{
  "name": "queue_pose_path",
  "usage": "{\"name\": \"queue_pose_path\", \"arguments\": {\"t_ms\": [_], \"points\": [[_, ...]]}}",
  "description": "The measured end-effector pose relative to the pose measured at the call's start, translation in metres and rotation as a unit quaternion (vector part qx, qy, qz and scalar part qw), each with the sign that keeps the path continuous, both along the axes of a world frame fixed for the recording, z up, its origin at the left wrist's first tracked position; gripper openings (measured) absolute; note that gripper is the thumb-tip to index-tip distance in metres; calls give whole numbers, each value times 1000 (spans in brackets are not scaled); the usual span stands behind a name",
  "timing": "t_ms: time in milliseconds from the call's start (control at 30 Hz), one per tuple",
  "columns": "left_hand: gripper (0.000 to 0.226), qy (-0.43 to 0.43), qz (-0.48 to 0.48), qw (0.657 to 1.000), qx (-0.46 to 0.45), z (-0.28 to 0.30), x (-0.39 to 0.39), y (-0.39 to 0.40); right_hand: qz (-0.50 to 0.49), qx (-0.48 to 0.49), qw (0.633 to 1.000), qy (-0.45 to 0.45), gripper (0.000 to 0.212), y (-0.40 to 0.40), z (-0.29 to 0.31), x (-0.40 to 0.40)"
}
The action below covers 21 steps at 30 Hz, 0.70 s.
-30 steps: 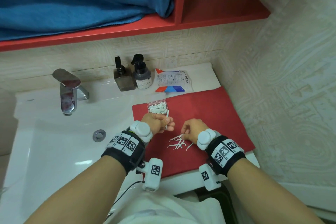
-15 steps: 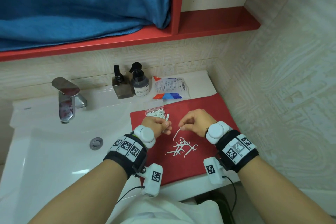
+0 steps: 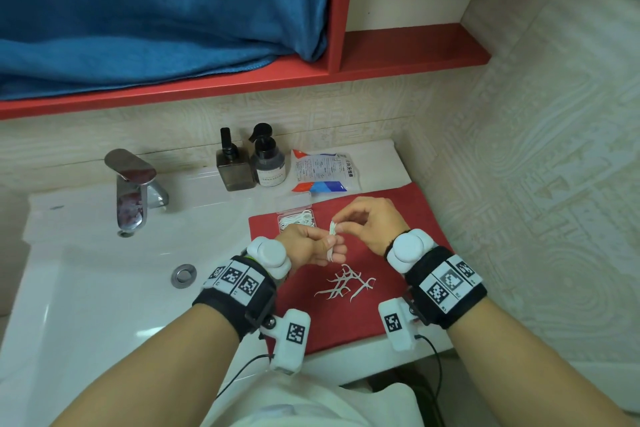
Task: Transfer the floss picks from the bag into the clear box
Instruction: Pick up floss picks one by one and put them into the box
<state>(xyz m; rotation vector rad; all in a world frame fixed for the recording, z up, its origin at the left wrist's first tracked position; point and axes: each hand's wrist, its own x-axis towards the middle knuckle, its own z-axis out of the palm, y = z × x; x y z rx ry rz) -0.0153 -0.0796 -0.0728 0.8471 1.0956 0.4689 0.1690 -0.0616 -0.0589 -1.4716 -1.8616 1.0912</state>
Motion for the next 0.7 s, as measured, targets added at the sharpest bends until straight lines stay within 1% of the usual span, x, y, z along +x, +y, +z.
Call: {"name": "queue_pose_path", "arguments": {"t_ms": [100,200,333,500,700], "points": [[16,-33,14,999,-19,2,3,-1,-23,-14,999,24,17,-3,3,-1],[15,-17,9,1000,-9,5,2,1,-39,-18,999,19,17,-3,6,-2],[13,6,0,1000,10,8,-1,2,-35,-27,999,18,12,-5,10,-6],[11,36,-15,999,36,11,-5,2,-26,-16,1000,-6,15,-8,16,-11],[16,40,2,998,53,16,-2,-1,-39,-15,999,23,12,-10,14,-14]]}}
